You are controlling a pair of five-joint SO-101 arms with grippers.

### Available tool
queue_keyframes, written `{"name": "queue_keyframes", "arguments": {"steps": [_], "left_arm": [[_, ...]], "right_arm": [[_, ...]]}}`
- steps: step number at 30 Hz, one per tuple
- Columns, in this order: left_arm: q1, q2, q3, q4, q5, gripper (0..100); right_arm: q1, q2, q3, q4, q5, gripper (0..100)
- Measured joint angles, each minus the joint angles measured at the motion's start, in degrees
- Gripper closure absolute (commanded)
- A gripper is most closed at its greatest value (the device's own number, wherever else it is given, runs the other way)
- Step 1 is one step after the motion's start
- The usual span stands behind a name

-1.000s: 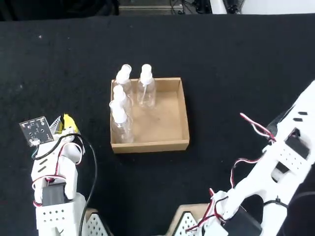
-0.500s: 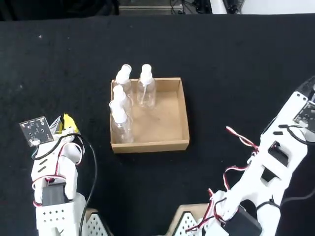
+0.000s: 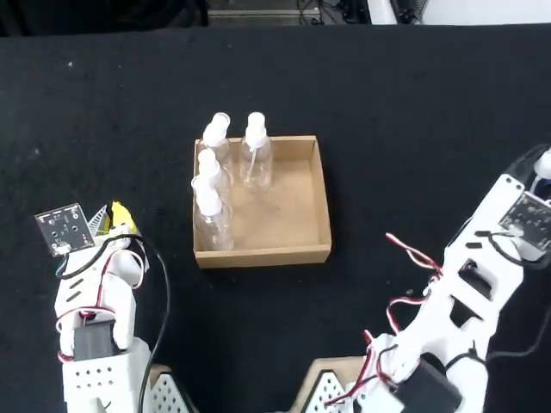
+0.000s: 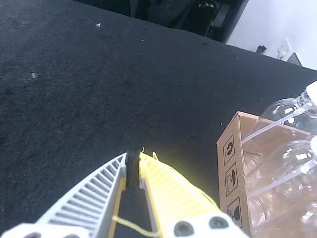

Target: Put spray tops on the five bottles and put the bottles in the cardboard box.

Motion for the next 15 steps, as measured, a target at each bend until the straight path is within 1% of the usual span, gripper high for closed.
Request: {"name": "queue_keyframes", "arguments": {"steps": [9, 11, 13, 15], "left_arm": [[0.0, 0.0, 0.0, 0.0, 0.0, 97], [0.0, 0.0, 0.0, 0.0, 0.0, 97], [0.0, 0.0, 0.0, 0.0, 0.0, 97], [0.0, 0.0, 0.0, 0.0, 0.0, 97]], "right_arm": [[0.0, 13.9, 0.1, -13.5, 0.3, 98.2], [0.0, 15.6, 0.1, -16.0, 0.3, 93.4], [0.0, 16.4, 0.1, -16.7, 0.3, 87.3], [0.0, 16.6, 0.1, -16.8, 0.3, 83.5]]}}
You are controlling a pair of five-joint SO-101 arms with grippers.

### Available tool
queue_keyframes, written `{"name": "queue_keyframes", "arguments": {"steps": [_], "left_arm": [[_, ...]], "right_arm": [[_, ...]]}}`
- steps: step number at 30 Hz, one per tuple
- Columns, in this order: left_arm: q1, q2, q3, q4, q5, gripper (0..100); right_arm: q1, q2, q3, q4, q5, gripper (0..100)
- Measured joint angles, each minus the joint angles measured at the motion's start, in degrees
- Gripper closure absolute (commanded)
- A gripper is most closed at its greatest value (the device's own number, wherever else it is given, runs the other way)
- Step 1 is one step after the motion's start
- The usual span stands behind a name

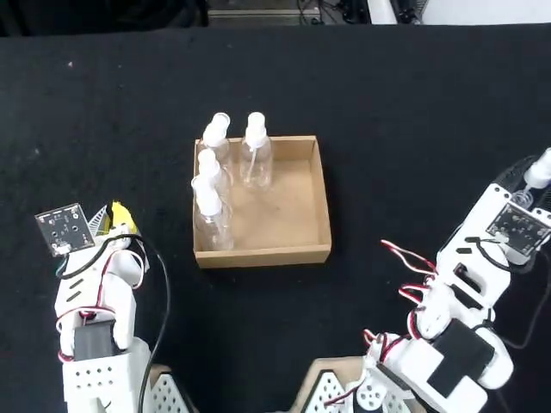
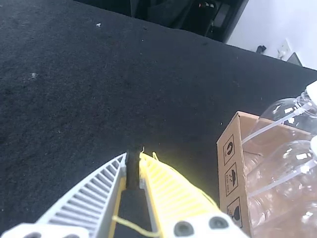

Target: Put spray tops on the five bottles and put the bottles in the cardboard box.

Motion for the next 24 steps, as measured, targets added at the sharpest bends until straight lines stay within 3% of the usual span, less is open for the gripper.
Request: {"name": "queue_keyframes", "arguments": {"steps": [11, 17, 24], "left_arm": [[0.0, 0.0, 0.0, 0.0, 0.0, 97], [0.0, 0.0, 0.0, 0.0, 0.0, 97], [0.0, 0.0, 0.0, 0.0, 0.0, 97]], "right_arm": [[0.0, 0.0, 1.1, 0.0, 0.0, 82.7], [0.0, -0.1, 2.2, 0.1, 0.0, 67.6], [-1.4, -4.5, 2.5, 9.2, 0.0, 66.7]]}}
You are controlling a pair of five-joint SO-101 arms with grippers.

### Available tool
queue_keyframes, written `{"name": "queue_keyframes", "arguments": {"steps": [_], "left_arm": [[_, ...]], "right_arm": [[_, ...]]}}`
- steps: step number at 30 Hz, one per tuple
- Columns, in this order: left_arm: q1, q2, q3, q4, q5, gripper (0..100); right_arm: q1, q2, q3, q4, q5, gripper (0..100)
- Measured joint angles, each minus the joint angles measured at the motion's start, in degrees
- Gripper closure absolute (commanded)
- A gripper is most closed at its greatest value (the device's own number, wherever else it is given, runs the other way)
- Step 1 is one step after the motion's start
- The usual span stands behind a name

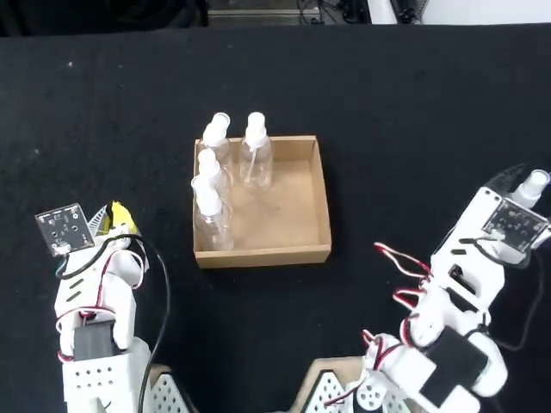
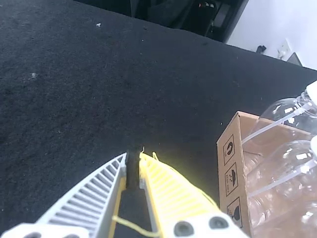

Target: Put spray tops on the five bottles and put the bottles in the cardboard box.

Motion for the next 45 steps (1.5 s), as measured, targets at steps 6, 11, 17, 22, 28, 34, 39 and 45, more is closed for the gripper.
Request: {"name": "queue_keyframes", "arguments": {"steps": [6, 11, 17, 22, 28, 34, 39, 45], "left_arm": [[0.0, 0.0, 0.0, 0.0, 0.0, 97], [0.0, 0.0, 0.0, 0.0, 0.0, 97], [0.0, 0.0, 0.0, 0.0, 0.0, 97], [0.0, 0.0, 0.0, 0.0, 0.0, 97], [0.0, 0.0, 0.0, 0.0, 0.0, 97], [0.0, 0.0, 0.0, 0.0, 0.0, 97], [0.0, 0.0, 0.0, 0.0, 0.0, 97], [0.0, 0.0, 0.0, 0.0, 0.0, 97]], "right_arm": [[-0.4, -2.1, 0.8, 12.7, 0.0, 66.6], [-0.4, -2.1, 0.8, 18.5, 0.0, 66.6], [-0.4, -2.1, 0.8, 20.5, 0.0, 66.6], [-0.4, -1.1, 0.8, 20.5, 0.0, 66.6], [-0.3, 5.7, -4.0, 20.6, 0.0, 66.6], [-0.3, 6.0, -3.6, 12.7, 0.0, 66.6], [-0.3, 6.0, -2.0, 8.0, 0.0, 66.6], [-0.3, 6.0, -0.3, 7.6, 0.0, 66.6]]}}
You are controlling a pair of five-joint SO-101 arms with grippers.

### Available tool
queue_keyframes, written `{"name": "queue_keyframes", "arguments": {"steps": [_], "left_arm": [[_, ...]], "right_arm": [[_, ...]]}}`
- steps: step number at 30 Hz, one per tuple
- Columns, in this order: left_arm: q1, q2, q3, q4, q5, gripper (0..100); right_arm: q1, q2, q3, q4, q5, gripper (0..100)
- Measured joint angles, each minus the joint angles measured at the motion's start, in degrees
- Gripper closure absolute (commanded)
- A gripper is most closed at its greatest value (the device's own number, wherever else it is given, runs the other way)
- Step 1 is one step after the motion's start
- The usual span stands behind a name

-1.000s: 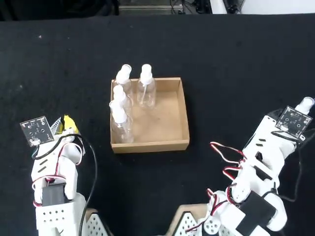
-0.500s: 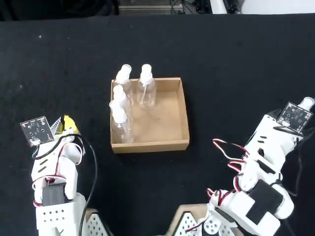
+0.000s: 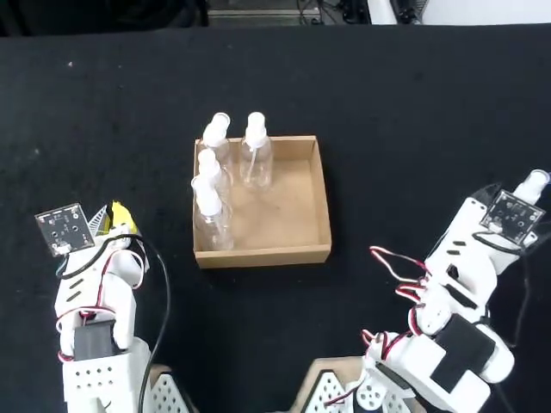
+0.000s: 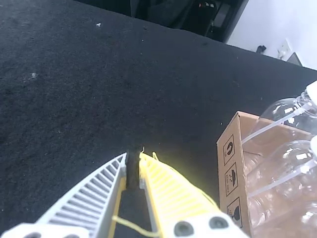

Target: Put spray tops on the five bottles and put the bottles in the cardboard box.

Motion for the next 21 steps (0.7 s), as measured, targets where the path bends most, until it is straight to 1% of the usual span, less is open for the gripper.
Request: {"name": "queue_keyframes", "arguments": {"steps": [12, 21], "left_arm": [[0.0, 0.0, 0.0, 0.0, 0.0, 97], [0.0, 0.0, 0.0, 0.0, 0.0, 97]], "right_arm": [[0.0, 0.1, 1.2, 0.0, 0.0, 66.6], [0.0, 9.0, -0.6, -0.7, 0.0, 66.6]]}}
